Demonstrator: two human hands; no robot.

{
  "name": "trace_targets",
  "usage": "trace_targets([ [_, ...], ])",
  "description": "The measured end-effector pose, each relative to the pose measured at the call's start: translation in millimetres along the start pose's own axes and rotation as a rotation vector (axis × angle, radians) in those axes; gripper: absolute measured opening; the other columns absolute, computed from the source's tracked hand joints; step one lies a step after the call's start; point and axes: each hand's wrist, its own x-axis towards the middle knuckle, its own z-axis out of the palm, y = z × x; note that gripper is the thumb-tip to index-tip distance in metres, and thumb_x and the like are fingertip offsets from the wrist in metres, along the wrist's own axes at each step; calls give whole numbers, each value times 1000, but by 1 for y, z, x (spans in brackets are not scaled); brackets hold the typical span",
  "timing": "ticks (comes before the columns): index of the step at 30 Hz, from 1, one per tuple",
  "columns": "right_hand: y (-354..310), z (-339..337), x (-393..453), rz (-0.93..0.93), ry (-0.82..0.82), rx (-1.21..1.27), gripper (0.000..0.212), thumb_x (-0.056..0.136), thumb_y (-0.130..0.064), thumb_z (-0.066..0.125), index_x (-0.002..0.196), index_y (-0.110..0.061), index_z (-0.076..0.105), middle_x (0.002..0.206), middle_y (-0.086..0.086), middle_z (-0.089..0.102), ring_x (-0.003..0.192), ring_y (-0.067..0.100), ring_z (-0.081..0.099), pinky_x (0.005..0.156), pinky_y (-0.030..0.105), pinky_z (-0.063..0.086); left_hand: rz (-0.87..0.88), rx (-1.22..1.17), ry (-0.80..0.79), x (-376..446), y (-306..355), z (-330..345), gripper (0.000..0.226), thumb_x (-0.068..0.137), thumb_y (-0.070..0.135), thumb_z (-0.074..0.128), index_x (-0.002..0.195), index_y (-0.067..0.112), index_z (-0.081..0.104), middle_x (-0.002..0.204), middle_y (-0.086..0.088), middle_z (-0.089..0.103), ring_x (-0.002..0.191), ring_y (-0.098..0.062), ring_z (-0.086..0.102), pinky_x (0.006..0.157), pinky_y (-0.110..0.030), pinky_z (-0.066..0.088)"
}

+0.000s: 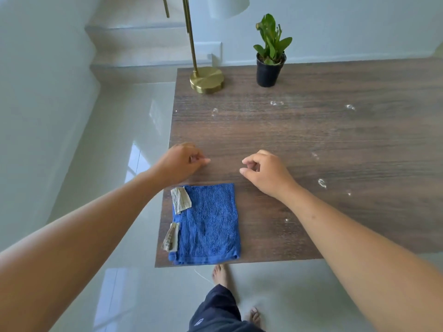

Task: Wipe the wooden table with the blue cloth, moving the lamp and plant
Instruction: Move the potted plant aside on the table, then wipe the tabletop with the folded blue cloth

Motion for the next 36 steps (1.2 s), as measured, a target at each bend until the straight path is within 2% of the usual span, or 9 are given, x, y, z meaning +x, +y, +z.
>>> trace_targets([
  [3, -9, 2, -10, -5, -52, -21, 13, 90, -30, 70, 93, -18, 71, 94, -8, 59, 82, 2, 55, 71, 16, 38, -39, -5, -60, -21, -3, -3, 37, 86, 57, 63, 88, 20, 68, 84, 11, 61, 76, -5, 58, 66, -20, 44],
  [7, -18, 7, -14, -7, -124, -98, 22, 86, -42, 72, 81, -21, 70, 90, -10, 59, 81, 2, 54, 68, 19, 38, -92, 10, -223, -40, -3, -8, 43, 68, 70, 72, 88, 32, 66, 83, 11, 66, 76, -5, 62, 71, -24, 52],
  [12, -19, 15, -16, -13, -143, -169, 25, 80, -48, 77, 77, -24, 70, 82, -12, 58, 84, 8, 54, 74, 29, 46, -93, -9, -201, -47, 0, -4, 47, 62, 59, 86, 91, 27, 66, 89, 11, 62, 81, -5, 58, 70, -20, 44],
  [15, -18, 18, -17, 24, -143, -147, 20, 79, -43, 79, 77, -26, 68, 75, -13, 60, 73, 6, 56, 66, 27, 44, -114, -35, -194, -44, 2, 0, 45, 64, 49, 89, 91, 21, 67, 91, 7, 62, 82, -9, 57, 69, -20, 45],
  [19, -23, 19, -17, 31, -181, -149, 14, 85, -31, 73, 74, -24, 67, 68, -12, 63, 65, 6, 58, 63, 28, 48, -128, 5, -264, -34, 5, 3, 36, 69, 42, 88, 87, 21, 65, 82, 6, 62, 69, -4, 52, 58, -20, 37],
  [23, -21, 2, -5, 49, -116, -161, 16, 87, -26, 69, 72, -22, 67, 68, -5, 68, 65, 14, 63, 60, 28, 50, -107, 18, -220, -11, 11, 4, 34, 74, 47, 84, 84, 24, 61, 82, 9, 62, 73, -6, 54, 61, -23, 39],
  [28, -2, -33, 18, 123, -44, -203, 16, 88, -26, 68, 71, -24, 65, 69, -7, 67, 67, 13, 64, 62, 29, 52, -68, -19, -166, 38, 33, 18, 35, 74, 47, 83, 86, 22, 63, 88, 8, 62, 80, -10, 56, 67, -27, 46],
  [31, 13, -52, 29, 170, -8, -210, 14, 87, -27, 69, 73, -24, 66, 72, -8, 68, 68, 12, 64, 65, 33, 55, -45, -59, -174, 68, 48, 26, 35, 73, 44, 85, 86, 19, 64, 87, 7, 64, 78, -10, 55, 64, -25, 43],
  [36, 47, -81, 36, 238, 84, -218, 14, 89, -26, 70, 76, -20, 67, 76, -11, 64, 73, 4, 55, 64, 28, 46, 49, -61, -224, 120, 78, 37, 33, 72, 43, 86, 85, 22, 64, 85, 8, 64, 77, -9, 55, 64, -26, 43],
])
